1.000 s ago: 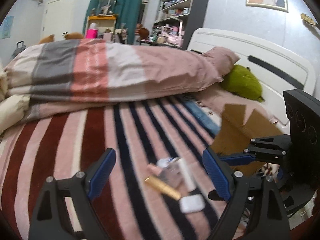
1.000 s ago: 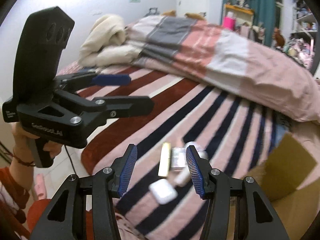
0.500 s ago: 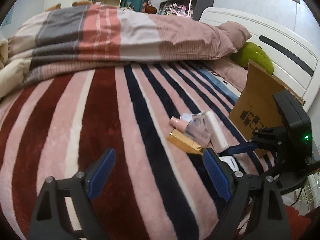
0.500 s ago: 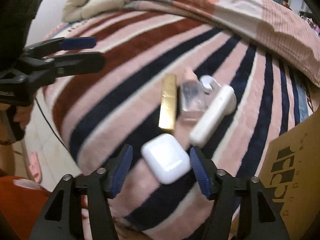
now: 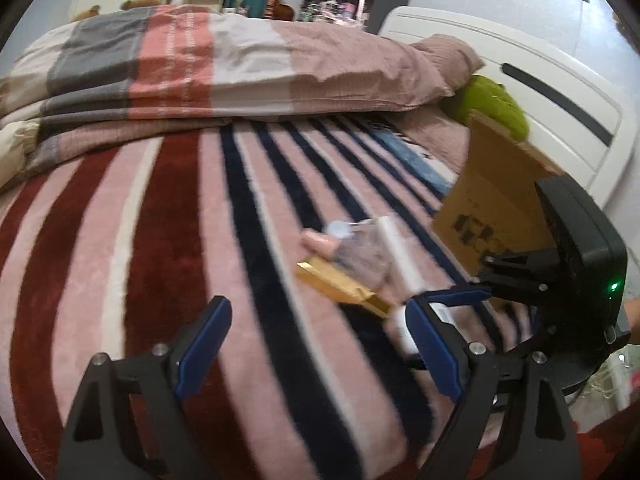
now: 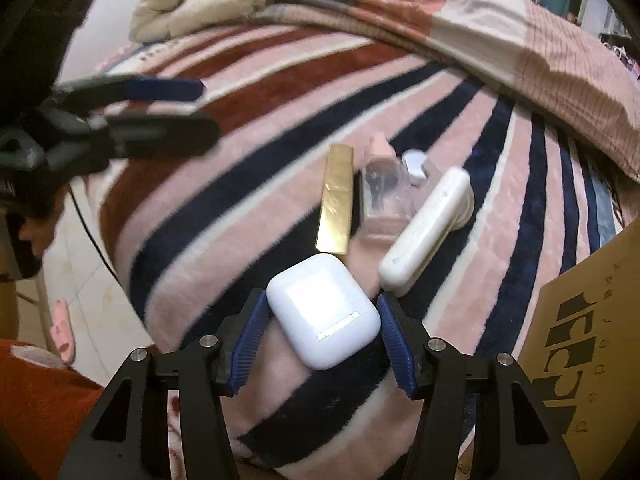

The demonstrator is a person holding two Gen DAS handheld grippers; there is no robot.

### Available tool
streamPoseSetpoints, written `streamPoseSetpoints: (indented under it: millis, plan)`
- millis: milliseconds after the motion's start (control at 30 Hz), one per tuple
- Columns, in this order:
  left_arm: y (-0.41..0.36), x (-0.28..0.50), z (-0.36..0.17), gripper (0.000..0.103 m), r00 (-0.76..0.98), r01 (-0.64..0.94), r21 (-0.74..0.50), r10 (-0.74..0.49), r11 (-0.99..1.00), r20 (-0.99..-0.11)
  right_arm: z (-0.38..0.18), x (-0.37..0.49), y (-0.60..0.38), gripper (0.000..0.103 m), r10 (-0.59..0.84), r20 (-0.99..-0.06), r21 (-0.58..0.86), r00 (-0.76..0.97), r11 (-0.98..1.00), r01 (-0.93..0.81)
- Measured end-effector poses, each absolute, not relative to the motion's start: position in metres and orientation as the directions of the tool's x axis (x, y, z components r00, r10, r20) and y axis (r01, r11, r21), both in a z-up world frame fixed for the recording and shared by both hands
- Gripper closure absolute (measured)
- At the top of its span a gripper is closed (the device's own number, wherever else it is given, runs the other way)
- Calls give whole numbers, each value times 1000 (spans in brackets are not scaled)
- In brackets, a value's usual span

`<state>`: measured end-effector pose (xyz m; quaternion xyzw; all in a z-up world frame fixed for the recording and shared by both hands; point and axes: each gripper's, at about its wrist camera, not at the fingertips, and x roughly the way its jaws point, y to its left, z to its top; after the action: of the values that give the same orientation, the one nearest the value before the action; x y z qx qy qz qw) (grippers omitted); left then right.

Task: Organize rigid objects
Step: 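Grasp the white earbud case with the right gripper, then place the white earbud case into the cardboard box and release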

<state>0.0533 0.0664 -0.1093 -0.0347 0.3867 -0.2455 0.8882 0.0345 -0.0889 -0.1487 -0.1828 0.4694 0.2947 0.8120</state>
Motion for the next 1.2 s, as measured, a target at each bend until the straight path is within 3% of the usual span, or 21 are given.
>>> streamPoseSetpoints:
  millis: [200, 300, 367, 433, 533, 833, 1200]
  plan:
    - [40, 53, -76, 20, 515, 482, -356, -588, 801, -624, -103, 17, -80, 51, 415, -793, -22, 446, 712, -702]
    - [31, 58, -57, 40, 482, 496, -420, -644, 760, -594, -75, 10, -81, 51, 455, -738, -55, 498, 695, -717]
    - [19, 59, -40, 45, 486, 514, -418, -656, 749, -578, -59, 7, -85, 51, 469, -701, -85, 538, 693, -715]
    - [7, 59, -27, 61, 488, 529, -412, -663, 742, -568, -46, 6, -92, 51, 475, -670, -105, 570, 700, -707]
    - [-19, 64, -10, 69, 464, 550, -425, -686, 719, -560, -28, 7, -110, 51, 486, -620, -119, 616, 718, -686]
    - [-108, 87, 21, 69, 429, 626, -344, -677, 700, -598, -1, 17, -189, 51, 449, -536, -119, 715, 798, -591]
    - [-183, 122, 12, 69, 319, 677, -365, -701, 640, -638, -6, 41, -264, 51, 355, -571, -87, 740, 870, -485]
